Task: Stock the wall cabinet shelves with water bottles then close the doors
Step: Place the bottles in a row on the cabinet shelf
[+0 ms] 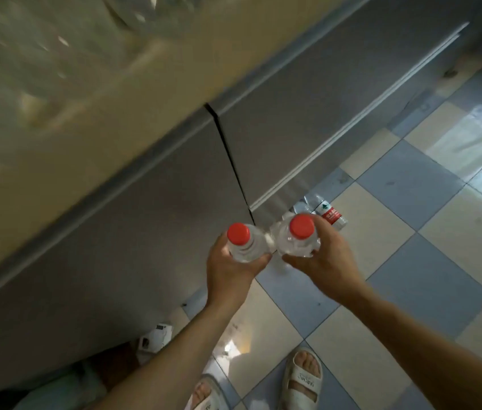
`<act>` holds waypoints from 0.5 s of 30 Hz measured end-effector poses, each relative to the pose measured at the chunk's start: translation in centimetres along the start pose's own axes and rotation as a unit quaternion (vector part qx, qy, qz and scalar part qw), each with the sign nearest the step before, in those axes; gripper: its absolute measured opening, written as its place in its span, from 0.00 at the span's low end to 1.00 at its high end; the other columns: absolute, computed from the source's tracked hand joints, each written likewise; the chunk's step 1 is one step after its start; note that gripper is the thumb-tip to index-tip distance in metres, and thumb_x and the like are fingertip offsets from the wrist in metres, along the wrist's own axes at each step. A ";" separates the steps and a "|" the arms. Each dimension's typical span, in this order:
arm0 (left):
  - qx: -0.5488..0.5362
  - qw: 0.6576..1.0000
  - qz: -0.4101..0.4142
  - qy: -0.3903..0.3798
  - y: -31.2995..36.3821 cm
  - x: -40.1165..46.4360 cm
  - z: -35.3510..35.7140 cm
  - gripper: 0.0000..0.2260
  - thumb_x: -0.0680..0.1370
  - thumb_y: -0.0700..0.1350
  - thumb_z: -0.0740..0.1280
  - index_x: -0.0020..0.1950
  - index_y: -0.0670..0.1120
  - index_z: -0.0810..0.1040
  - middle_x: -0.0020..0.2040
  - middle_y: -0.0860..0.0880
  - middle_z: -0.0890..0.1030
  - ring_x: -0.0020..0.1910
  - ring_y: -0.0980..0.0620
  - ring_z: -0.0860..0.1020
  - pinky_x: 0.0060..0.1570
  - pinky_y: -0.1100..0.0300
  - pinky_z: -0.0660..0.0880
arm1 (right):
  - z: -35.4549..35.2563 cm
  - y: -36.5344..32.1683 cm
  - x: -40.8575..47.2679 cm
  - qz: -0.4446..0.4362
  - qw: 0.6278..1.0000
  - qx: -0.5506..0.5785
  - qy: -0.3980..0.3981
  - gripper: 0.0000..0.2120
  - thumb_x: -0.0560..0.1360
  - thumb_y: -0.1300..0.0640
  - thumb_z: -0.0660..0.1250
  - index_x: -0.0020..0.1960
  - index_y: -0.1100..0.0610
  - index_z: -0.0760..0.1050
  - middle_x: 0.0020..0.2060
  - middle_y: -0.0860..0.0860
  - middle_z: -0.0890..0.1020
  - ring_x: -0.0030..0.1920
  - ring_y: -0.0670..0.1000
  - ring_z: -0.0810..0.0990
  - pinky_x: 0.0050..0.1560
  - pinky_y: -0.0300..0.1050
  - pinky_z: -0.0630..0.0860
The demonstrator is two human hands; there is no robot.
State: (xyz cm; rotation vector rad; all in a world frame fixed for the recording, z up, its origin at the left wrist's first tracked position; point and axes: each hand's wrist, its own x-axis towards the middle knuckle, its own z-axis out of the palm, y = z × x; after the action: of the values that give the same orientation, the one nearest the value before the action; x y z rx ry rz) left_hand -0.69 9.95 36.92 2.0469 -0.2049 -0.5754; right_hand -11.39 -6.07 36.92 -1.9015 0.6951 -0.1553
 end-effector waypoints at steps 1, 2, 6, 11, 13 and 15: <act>-0.015 1.000 0.004 -0.001 2.5 -1.1 -1.2 0.22 0.63 0.51 0.84 0.53 0.56 0.80 0.47 0.58 0.84 0.48 0.59 0.83 0.53 0.55 0.81 | -1.3 -2.3 -0.5 -0.003 1.000 -0.003 0.005 0.33 0.67 0.47 0.80 0.66 0.35 0.67 0.57 0.36 0.75 0.55 0.36 0.74 0.53 0.31 0.65; -0.029 1.000 0.011 -0.003 4.9 -2.2 -2.4 0.22 0.63 0.51 0.84 0.53 0.55 0.80 0.48 0.56 0.85 0.49 0.57 0.83 0.54 0.53 0.81 | -2.7 -4.6 -1.1 -0.007 1.000 -0.003 0.008 0.33 0.67 0.46 0.80 0.67 0.36 0.68 0.58 0.38 0.76 0.56 0.38 0.74 0.54 0.32 0.66; -0.074 0.996 0.058 -0.008 13.7 -7.3 -7.1 0.20 0.64 0.50 0.84 0.52 0.56 0.82 0.47 0.56 0.86 0.47 0.57 0.84 0.50 0.55 0.82 | -8.7 -15.0 -4.2 -0.044 0.999 -0.002 -0.010 0.29 0.68 0.43 0.79 0.63 0.31 0.68 0.55 0.32 0.77 0.55 0.35 0.77 0.54 0.32 0.72; -0.102 0.983 0.152 0.010 23.9 -12.9 -12.7 0.15 0.64 0.55 0.80 0.47 0.62 0.82 0.44 0.60 0.85 0.43 0.61 0.83 0.40 0.70 0.77 | -14.6 -26.5 -8.0 -0.091 0.996 0.018 -0.015 0.31 0.67 0.48 0.82 0.66 0.40 0.73 0.56 0.35 0.80 0.57 0.38 0.80 0.52 0.33 0.79; -0.122 0.978 0.168 0.024 27.6 -14.0 -15.0 0.16 0.64 0.53 0.81 0.49 0.56 0.82 0.45 0.57 0.86 0.44 0.60 0.84 0.42 0.70 0.77 | -16.2 -30.7 -8.6 -0.114 0.993 0.036 -0.026 0.32 0.67 0.50 0.82 0.67 0.41 0.73 0.58 0.37 0.81 0.58 0.38 0.81 0.53 0.31 0.78; -0.133 0.972 0.190 0.030 31.4 -14.3 -17.7 0.20 0.65 0.52 0.82 0.53 0.50 0.82 0.48 0.53 0.87 0.48 0.55 0.85 0.46 0.64 0.80 | -17.6 -34.8 -8.7 -0.140 0.988 0.050 -0.029 0.32 0.66 0.51 0.82 0.65 0.38 0.73 0.57 0.37 0.82 0.58 0.39 0.82 0.53 0.28 0.76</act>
State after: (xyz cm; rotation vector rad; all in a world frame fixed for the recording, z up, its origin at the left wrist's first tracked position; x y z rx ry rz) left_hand -1.99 12.46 75.56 1.7044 -0.4483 -0.2829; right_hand -12.05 -6.03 76.92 -1.8917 0.3702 -0.3052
